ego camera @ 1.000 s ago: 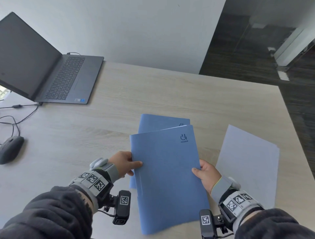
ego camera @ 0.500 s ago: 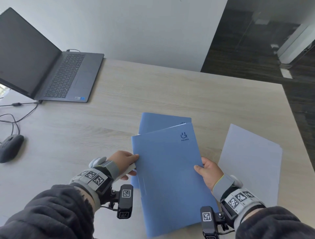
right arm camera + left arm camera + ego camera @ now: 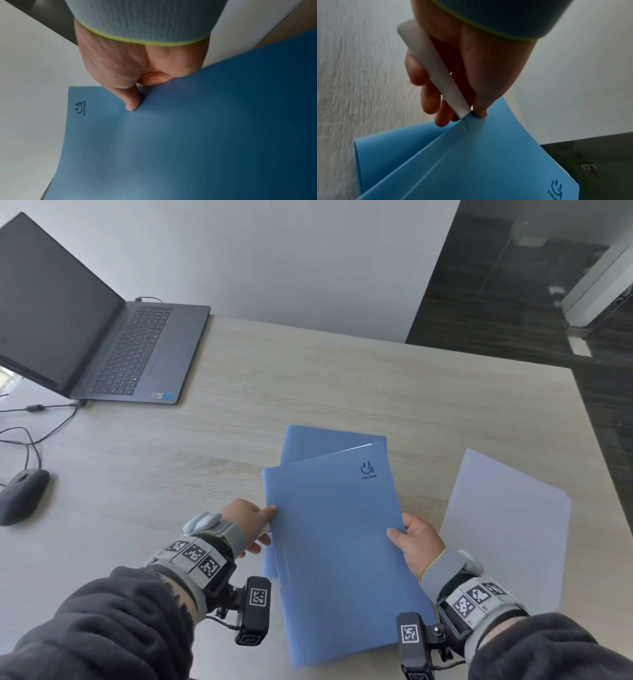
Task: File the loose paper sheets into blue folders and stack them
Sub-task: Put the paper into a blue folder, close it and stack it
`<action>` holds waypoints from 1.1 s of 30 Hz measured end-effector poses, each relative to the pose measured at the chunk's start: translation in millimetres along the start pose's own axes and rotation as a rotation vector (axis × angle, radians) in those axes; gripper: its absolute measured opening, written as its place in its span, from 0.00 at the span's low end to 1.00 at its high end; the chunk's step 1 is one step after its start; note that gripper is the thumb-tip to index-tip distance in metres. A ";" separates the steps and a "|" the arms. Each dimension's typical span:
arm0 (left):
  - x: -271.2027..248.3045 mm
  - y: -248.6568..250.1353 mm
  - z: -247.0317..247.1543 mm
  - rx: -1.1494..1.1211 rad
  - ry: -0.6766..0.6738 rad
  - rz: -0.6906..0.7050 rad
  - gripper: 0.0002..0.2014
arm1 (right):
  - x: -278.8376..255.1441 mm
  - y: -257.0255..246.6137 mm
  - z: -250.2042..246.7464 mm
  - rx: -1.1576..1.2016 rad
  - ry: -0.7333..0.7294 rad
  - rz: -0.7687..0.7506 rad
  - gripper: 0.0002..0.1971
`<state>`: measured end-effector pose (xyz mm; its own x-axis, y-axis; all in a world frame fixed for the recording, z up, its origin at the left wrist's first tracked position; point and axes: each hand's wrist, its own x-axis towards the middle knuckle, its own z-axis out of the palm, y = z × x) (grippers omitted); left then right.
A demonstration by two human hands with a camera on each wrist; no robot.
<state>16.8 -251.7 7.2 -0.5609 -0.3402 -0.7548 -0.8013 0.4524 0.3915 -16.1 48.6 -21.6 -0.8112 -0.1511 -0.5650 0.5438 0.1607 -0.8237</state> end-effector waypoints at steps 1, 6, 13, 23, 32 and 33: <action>0.5 0.0 0.3 -0.003 0.003 -0.006 0.22 | -0.1 0.5 1.3 0.009 0.000 0.000 0.15; -1.9 -4.0 3.2 -0.044 -0.016 -0.042 0.24 | 0.4 2.8 -0.8 0.001 -0.004 0.009 0.15; -2.3 -6.5 7.0 -0.171 -0.034 0.060 0.15 | 3.6 11.9 -10.0 0.055 0.023 0.067 0.15; -6.4 -11.0 7.3 -0.008 -0.050 0.144 0.17 | 0.6 12.1 -11.5 0.016 0.023 0.085 0.15; -8.5 -10.3 10.2 -0.001 -0.043 0.123 0.14 | -3.4 7.3 -7.5 -0.002 0.038 0.045 0.15; -9.2 -10.5 11.9 -0.046 -0.046 0.131 0.13 | -3.3 7.6 -7.2 0.003 0.041 0.043 0.15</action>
<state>32.9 -243.5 3.7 -0.6523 -0.2422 -0.7182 -0.7309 0.4520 0.5114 -10.8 57.3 -25.7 -0.7949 -0.1037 -0.5978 0.5793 0.1631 -0.7986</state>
